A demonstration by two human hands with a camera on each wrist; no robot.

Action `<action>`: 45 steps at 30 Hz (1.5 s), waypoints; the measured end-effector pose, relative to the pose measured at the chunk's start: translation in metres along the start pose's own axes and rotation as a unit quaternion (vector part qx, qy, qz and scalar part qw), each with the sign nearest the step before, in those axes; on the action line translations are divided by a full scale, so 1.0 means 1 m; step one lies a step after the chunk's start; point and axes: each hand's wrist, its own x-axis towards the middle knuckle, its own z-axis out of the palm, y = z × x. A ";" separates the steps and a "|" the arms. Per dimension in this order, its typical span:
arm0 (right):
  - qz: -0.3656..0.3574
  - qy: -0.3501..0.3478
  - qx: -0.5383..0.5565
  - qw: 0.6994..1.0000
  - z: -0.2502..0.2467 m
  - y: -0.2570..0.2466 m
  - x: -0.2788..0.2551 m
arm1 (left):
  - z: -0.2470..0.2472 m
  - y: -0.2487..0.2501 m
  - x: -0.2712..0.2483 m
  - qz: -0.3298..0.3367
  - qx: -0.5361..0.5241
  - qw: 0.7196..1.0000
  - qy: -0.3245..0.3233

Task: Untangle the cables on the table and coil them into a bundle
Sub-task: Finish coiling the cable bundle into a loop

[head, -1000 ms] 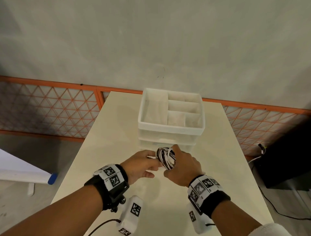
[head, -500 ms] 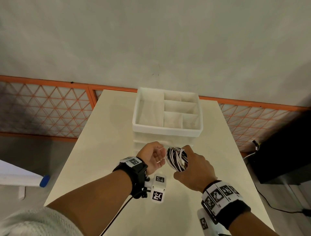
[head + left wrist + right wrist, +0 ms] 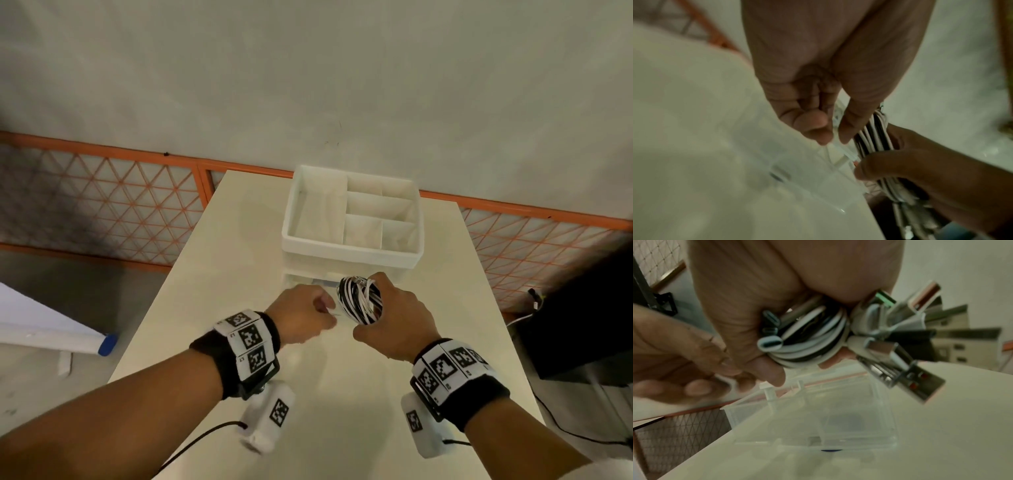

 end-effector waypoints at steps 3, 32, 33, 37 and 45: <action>-0.027 -0.010 -0.014 0.999 -0.003 -0.008 0.006 | -0.012 -0.013 0.003 0.022 0.216 0.976 0.019; -0.117 -0.152 -0.030 0.981 0.051 -0.016 0.066 | 0.011 -0.031 0.013 0.191 0.267 0.940 0.099; -0.121 -0.149 -0.019 0.981 0.051 -0.014 0.065 | 0.014 -0.032 0.017 0.178 0.273 0.941 0.092; -0.126 -0.141 -0.003 0.982 0.045 -0.006 0.057 | 0.023 -0.034 0.028 0.141 0.303 0.938 0.089; -0.207 -0.004 -0.111 0.972 0.052 0.004 -0.018 | 0.029 -0.030 0.032 0.123 0.328 0.931 0.100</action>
